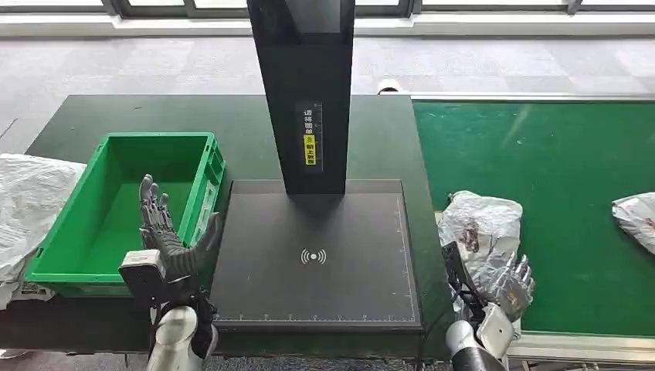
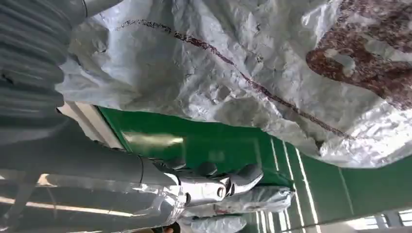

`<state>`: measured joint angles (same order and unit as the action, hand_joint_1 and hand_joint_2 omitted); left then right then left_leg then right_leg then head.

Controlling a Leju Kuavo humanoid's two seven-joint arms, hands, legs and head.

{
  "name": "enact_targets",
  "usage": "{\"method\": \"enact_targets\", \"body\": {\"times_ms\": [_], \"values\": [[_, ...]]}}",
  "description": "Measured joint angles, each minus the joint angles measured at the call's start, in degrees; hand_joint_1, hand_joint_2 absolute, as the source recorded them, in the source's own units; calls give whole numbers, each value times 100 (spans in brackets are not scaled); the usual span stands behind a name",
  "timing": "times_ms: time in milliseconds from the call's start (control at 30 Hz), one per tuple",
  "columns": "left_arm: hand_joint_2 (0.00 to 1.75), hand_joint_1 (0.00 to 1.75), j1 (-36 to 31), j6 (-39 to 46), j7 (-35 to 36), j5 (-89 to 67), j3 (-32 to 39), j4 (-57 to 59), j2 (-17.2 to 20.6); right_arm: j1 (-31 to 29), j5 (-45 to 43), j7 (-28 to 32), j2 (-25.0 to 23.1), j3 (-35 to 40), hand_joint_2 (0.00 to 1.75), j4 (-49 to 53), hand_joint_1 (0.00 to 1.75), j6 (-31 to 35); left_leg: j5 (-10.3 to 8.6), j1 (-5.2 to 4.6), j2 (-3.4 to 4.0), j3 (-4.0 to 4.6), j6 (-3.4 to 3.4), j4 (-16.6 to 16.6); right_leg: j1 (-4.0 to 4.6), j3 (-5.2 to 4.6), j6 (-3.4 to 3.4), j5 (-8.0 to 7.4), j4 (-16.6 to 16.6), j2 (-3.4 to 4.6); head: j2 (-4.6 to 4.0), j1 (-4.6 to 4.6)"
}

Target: Moved the parcel from conveyor to table for the left to box.

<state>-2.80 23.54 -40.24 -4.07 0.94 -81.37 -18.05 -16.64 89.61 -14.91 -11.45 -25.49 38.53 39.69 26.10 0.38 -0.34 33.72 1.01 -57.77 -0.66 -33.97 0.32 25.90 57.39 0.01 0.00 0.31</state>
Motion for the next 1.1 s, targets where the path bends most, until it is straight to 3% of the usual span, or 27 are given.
{"method": "enact_targets", "body": {"times_ms": [33, 400, 900, 1100], "values": [[175, 0, 0, 0, 0, -6, 0, 2, 0, -47, 7, -114, 32, 7, 175, -116, 175, -35, 0, 0, 0, -1, 0, 0, 0, 0, 0, 0, 0, 0, 0, 0], [175, 0, 0, 50, 0, -24, 0, 2, 0, -263, -44, -279, 170, 7, 175, -736, 175, -428, -2, 1, 0, -22, -11, 0, -9, 28, 12, 0, -4, -3, 0, 0], [175, 0, -11, 42, 0, -26, 0, 55, 0, -341, -81, -260, 234, 7, 175, -913, 175, -239, -2, 1, -1, -22, -22, -1, -14, 28, 16, 0, -7, -4, 0, 0], [175, 0, -13, 42, 0, -28, 0, 105, 0, 118, -158, 318, 148, 9, 175, -90, 175, 46, -2, 0, -14, -11, -23, -1, -16, 26, 17, 0, -6, -17, 0, 0]]}}
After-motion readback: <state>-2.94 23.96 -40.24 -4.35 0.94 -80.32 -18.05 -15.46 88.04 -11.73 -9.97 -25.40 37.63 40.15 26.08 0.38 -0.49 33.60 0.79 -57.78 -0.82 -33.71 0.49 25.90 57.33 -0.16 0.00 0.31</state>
